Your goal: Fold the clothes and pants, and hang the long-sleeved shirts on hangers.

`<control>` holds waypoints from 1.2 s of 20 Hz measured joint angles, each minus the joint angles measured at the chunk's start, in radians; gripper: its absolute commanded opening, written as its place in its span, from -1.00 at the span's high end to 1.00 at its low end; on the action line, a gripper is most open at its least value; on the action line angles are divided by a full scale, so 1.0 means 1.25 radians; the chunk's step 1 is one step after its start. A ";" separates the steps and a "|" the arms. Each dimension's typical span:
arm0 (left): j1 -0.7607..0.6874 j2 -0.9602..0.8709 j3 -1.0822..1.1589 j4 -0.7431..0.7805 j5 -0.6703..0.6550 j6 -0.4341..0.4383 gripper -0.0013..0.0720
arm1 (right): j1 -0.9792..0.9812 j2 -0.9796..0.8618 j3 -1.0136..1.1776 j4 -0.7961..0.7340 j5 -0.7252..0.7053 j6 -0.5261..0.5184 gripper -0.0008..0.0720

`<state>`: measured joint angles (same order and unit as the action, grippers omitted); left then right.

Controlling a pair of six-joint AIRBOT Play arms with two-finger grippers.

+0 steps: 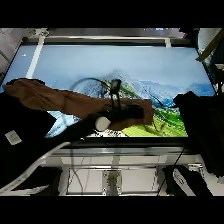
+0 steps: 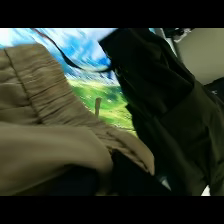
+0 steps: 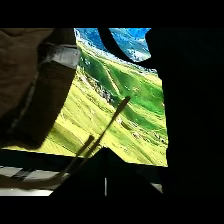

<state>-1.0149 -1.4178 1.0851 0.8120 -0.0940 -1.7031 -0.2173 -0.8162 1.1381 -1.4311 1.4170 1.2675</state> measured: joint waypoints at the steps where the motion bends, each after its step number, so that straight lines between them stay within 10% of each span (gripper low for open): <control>1: -0.023 -0.031 0.007 -0.023 0.036 0.000 -0.93 | 0.003 0.000 0.000 0.004 -0.006 0.000 0.75; 4: -0.014 -0.042 0.019 0.002 0.086 0.000 -0.93 | 0.030 -0.005 0.000 0.007 -0.019 -0.002 -0.11; 8: 0.184 0.097 0.024 0.210 -0.020 0.003 -0.93 | 0.071 -0.026 0.000 -0.009 -0.023 -0.002 -0.11; 14: 0.720 0.316 0.024 0.612 -0.483 0.004 -0.93 | 0.088 -0.109 0.000 -0.011 -0.026 -0.002 -0.20; 19: 1.147 0.306 0.024 0.596 -0.573 0.002 -0.93 | 0.089 -0.200 0.000 0.086 -0.018 -0.002 -0.38; 24: 1.302 0.166 0.054 0.492 -0.502 0.022 -0.71 | 0.089 -0.240 0.000 0.141 -0.027 0.026 -0.38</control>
<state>0.6121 -1.2106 1.1522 1.4269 -0.7212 -1.6752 -0.1055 -1.1168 1.1381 -1.2545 1.3827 1.2995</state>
